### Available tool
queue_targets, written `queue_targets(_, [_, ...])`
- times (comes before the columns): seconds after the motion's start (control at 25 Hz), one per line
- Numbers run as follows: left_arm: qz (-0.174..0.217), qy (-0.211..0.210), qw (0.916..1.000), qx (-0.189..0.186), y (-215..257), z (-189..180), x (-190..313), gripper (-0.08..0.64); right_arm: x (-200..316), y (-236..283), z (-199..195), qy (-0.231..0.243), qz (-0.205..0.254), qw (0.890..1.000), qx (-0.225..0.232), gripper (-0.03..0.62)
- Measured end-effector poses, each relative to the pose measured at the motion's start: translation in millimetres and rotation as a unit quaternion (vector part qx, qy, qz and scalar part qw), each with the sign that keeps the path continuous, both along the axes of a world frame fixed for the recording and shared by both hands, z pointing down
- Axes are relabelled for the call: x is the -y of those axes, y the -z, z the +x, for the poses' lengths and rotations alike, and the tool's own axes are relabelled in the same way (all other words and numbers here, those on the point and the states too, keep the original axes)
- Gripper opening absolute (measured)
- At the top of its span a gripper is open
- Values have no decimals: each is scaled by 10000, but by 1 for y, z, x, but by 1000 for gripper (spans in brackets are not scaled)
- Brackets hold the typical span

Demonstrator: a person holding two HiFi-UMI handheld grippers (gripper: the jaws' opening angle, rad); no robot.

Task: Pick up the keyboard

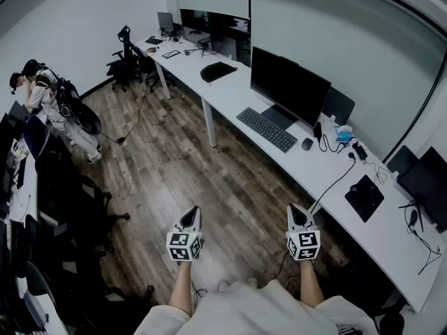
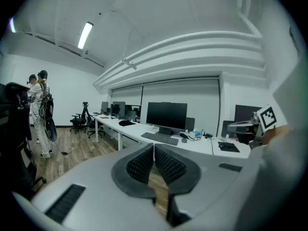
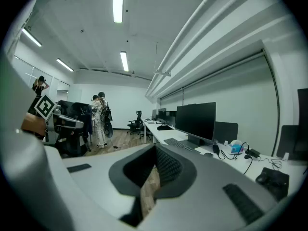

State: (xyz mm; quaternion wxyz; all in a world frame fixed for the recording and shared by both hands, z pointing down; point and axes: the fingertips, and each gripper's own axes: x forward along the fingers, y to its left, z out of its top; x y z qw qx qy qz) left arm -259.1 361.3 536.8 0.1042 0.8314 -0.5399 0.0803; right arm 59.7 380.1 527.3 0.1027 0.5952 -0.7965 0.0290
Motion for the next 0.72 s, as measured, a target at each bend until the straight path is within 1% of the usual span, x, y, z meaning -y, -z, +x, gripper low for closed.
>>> queue_targets(0.48, [-36, -9, 10000, 3, -5, -1, -4, 11, -5, -5, -4, 19, -56, 10000, -8, -2])
queue_targets(0.72, [-18, -35, 10000, 30, -3, 2, -6, 11, -5, -3, 1, -46, 14, 10000, 41, -1])
